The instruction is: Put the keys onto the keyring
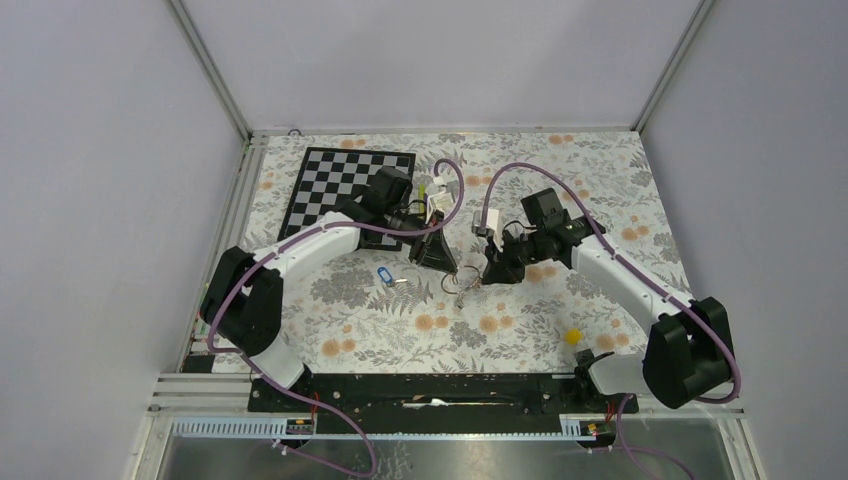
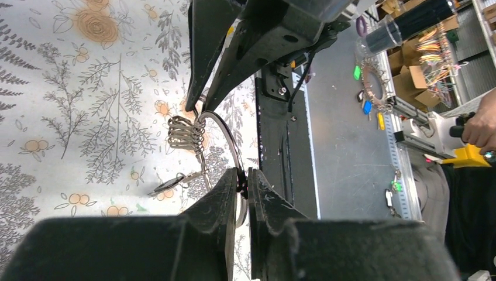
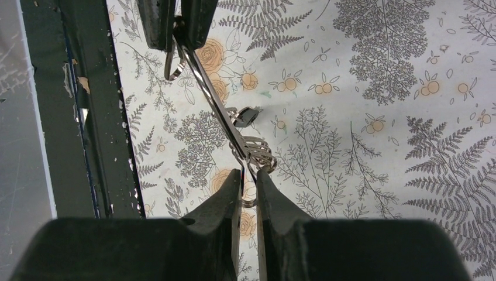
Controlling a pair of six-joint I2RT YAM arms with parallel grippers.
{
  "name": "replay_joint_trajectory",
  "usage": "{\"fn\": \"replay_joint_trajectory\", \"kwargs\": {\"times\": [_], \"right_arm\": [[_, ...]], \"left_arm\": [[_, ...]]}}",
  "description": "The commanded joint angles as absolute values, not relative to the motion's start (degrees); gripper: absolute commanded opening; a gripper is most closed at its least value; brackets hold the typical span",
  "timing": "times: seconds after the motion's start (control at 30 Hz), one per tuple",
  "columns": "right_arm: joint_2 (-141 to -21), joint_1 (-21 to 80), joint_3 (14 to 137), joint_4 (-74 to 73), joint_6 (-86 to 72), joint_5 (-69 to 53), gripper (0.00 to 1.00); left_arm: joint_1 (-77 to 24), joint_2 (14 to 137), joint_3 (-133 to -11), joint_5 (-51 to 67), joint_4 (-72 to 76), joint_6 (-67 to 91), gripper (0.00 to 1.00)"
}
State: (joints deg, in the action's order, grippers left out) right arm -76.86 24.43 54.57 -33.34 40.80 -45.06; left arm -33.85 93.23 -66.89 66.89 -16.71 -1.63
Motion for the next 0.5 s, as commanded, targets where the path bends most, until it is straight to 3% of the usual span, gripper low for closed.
{"fn": "replay_joint_trajectory", "kwargs": {"times": [0.0,0.1,0.33,0.47], "right_arm": [[-74.5,25.0,56.4,-31.7,38.1,-42.6,0.0],[-74.4,25.3,57.1,-31.7,37.2,-42.6,0.0],[-73.5,25.9,56.7,-29.7,34.8,-42.5,0.0],[-73.4,25.9,56.1,-28.3,33.7,-42.1,0.0]], "left_arm": [[-34.0,92.9,-69.7,64.2,-18.0,-7.6,0.15],[-34.1,92.7,-70.1,62.6,-18.0,-9.2,0.29],[-34.3,92.5,-68.6,61.5,-10.5,-6.8,0.51],[-34.9,92.9,-66.7,61.7,-5.5,-6.5,0.57]]}}
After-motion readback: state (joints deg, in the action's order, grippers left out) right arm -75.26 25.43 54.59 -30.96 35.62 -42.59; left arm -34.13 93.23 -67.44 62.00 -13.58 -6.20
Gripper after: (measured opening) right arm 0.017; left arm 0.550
